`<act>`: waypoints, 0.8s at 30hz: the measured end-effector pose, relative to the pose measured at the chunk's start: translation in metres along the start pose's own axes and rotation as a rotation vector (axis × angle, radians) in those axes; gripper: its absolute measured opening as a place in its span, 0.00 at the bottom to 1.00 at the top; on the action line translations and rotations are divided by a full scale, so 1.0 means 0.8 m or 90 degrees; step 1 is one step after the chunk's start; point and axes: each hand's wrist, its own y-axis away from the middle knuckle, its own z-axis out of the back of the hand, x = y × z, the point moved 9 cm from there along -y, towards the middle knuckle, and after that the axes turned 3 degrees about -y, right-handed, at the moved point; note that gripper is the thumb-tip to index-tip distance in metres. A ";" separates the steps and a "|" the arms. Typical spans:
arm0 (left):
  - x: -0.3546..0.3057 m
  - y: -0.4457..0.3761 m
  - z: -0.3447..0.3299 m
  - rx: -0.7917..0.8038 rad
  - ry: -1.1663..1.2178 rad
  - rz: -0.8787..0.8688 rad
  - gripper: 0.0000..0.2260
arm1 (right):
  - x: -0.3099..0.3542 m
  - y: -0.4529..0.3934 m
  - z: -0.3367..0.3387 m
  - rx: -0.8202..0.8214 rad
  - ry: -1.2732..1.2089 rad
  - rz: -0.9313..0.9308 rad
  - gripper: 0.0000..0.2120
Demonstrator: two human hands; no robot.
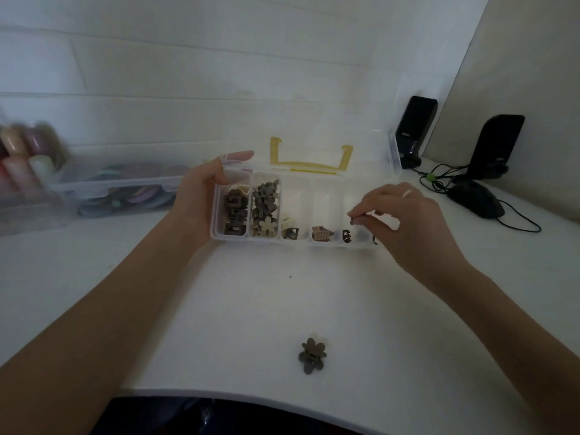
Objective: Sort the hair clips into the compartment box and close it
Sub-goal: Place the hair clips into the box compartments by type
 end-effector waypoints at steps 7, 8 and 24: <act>0.000 0.001 -0.001 -0.010 -0.001 0.007 0.21 | 0.019 -0.012 -0.023 0.068 0.237 0.064 0.02; 0.000 0.001 0.000 -0.009 -0.002 0.006 0.21 | 0.015 -0.011 -0.029 0.091 0.248 0.047 0.04; 0.006 -0.005 0.004 -0.014 0.000 0.018 0.22 | 0.080 0.047 -0.047 0.420 -0.291 0.068 0.17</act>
